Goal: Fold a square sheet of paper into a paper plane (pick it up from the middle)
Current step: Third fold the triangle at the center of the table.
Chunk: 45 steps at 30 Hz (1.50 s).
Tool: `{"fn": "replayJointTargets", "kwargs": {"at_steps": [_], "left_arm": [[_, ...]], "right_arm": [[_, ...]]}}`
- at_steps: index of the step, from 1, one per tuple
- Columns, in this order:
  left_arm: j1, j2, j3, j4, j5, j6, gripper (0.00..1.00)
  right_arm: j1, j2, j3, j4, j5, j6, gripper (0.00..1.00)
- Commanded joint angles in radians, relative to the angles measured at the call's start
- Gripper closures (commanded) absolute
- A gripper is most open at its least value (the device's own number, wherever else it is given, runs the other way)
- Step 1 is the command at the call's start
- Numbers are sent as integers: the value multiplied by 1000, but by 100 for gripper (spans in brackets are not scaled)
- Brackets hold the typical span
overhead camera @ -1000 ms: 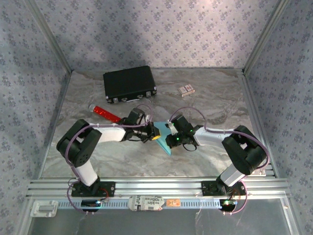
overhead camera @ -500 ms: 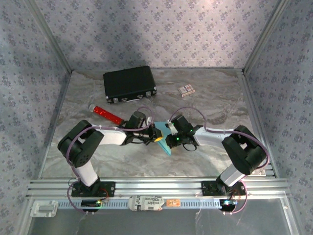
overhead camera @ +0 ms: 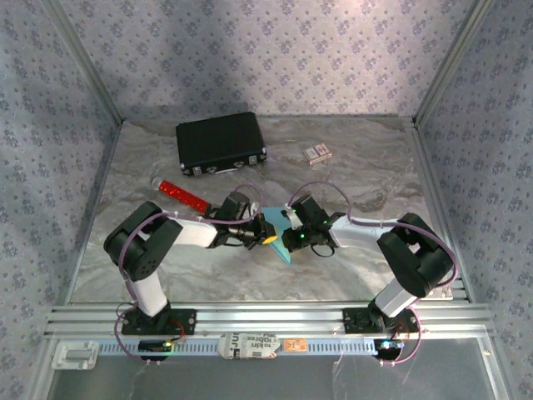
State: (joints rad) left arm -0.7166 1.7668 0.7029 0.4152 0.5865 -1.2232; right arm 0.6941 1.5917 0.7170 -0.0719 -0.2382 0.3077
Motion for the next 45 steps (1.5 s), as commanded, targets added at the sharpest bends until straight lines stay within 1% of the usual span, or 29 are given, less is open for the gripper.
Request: {"fn": "replayJointTargets", "kwargs": {"at_steps": [1, 16, 20, 24, 28, 34, 36, 37, 39, 43, 45], "left_arm": [[-9, 19, 0, 10, -1, 20, 100], [-10, 74, -15, -44, -28, 80, 100], [-10, 79, -20, -50, -31, 85, 100], [-9, 82, -21, -52, -30, 89, 100], [-10, 85, -19, -53, -30, 92, 100], [-10, 85, -19, -53, -34, 92, 100], [-9, 85, -18, -50, -34, 92, 100], [-9, 86, -18, -49, -34, 91, 100], [-9, 87, -17, -50, -36, 90, 100], [-10, 89, -15, -50, -33, 90, 100], [-9, 89, -15, -49, -34, 92, 100]], "right_arm": [[-1, 35, -1, -37, 36, 15, 94], [0, 33, 3, -34, 31, 16, 93], [-1, 23, 15, -41, 21, 20, 91], [-14, -26, 20, -44, 24, 47, 81], [-54, -87, 0, -48, -1, 87, 69], [-76, -163, -38, -40, -94, 131, 65], [-76, -169, -51, -13, -160, 149, 69], [-72, -165, -53, -2, -200, 159, 72], [-53, -151, -51, 8, -239, 171, 78], [-5, -121, -44, 14, -247, 183, 86], [15, -105, -40, 19, -235, 189, 88]]}}
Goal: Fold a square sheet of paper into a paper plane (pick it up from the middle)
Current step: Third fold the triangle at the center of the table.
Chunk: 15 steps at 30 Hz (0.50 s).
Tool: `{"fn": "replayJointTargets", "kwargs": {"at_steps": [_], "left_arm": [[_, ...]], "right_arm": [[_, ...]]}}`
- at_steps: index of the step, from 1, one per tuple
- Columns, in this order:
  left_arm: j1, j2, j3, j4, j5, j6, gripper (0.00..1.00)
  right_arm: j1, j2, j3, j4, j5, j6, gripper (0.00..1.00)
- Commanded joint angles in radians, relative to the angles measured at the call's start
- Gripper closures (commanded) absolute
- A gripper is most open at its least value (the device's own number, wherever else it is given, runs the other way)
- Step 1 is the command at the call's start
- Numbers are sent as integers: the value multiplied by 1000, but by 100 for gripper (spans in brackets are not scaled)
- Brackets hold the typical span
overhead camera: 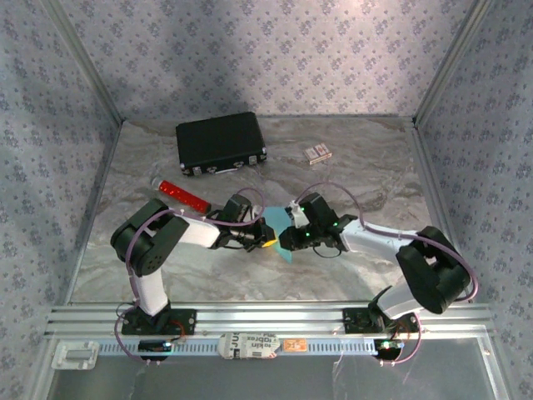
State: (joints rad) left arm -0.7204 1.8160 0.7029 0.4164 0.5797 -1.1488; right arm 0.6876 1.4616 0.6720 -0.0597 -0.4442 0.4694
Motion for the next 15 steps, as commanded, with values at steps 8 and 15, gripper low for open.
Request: {"fn": "replayJointTargets", "kwargs": {"at_steps": [8, 15], "left_arm": [[-6, 44, -15, -48, -21, 16, 100], [-5, 43, -12, -49, -20, 16, 100]], "right_arm": [[61, 113, 61, -24, 34, 27, 90], [75, 138, 82, -58, 78, 14, 90]]}}
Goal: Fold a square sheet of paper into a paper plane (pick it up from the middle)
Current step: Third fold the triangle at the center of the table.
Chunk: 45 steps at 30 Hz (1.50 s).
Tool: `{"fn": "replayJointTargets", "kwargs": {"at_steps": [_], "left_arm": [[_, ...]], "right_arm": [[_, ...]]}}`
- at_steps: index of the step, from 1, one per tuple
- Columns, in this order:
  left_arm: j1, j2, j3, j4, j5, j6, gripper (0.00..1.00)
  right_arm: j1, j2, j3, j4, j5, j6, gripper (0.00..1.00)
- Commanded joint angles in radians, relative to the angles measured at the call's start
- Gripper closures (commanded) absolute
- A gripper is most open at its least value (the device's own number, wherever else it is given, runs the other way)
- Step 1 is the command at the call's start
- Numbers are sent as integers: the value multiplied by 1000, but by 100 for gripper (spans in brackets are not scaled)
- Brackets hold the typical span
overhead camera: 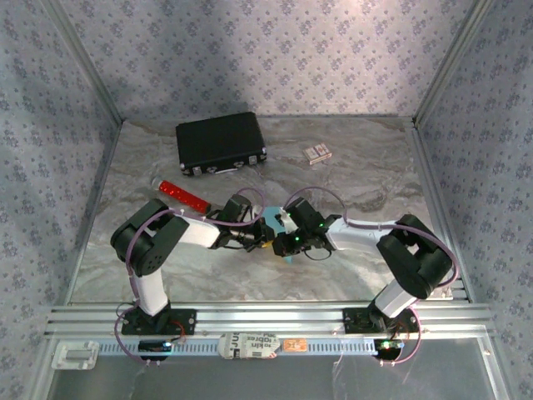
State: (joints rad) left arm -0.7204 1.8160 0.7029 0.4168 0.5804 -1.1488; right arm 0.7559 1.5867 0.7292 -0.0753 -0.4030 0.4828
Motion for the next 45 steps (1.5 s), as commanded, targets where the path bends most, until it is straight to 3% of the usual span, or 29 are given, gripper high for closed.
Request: {"fn": "replayJointTargets", "kwargs": {"at_steps": [1, 16, 32, 45], "left_arm": [[-5, 43, -11, -52, -21, 16, 100], [-6, 49, -5, -58, -21, 20, 100], [2, 60, -8, -69, -21, 29, 100], [7, 73, -9, -82, -24, 32, 100]], "right_arm": [[8, 14, 26, -49, 40, -2, 90], [20, 41, 32, -87, 87, -19, 90], [-24, 19, -77, 20, 1, 22, 88], [-50, -44, -126, 0, -22, 14, 86]]}}
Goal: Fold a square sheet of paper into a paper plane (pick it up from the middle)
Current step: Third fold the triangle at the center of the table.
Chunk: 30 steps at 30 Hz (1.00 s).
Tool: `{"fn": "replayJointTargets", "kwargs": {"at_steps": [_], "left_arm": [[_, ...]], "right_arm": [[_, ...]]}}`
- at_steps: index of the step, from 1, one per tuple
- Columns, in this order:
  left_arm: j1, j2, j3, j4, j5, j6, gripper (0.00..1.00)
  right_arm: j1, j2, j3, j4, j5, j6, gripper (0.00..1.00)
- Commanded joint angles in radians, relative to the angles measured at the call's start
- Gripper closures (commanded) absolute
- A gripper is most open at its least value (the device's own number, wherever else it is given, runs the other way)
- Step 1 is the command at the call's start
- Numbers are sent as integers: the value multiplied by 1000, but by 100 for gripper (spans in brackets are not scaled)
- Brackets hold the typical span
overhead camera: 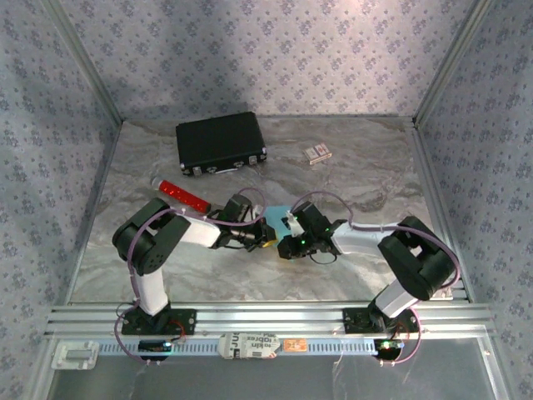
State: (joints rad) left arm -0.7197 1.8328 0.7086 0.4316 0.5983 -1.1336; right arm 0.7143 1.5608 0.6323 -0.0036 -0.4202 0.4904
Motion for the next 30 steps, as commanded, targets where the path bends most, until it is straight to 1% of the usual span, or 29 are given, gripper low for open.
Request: {"fn": "replayJointTargets", "kwargs": {"at_steps": [1, 19, 30], "left_arm": [[6, 59, -15, -96, -43, 16, 100], [8, 75, -3, -113, -41, 20, 100], [8, 71, -6, -116, -43, 19, 100]], "right_arm": [[-10, -24, -32, -76, -5, 5, 86], [-28, -108, -101, -135, 2, -3, 85], [-38, -184, -155, -207, 23, -13, 88]]}}
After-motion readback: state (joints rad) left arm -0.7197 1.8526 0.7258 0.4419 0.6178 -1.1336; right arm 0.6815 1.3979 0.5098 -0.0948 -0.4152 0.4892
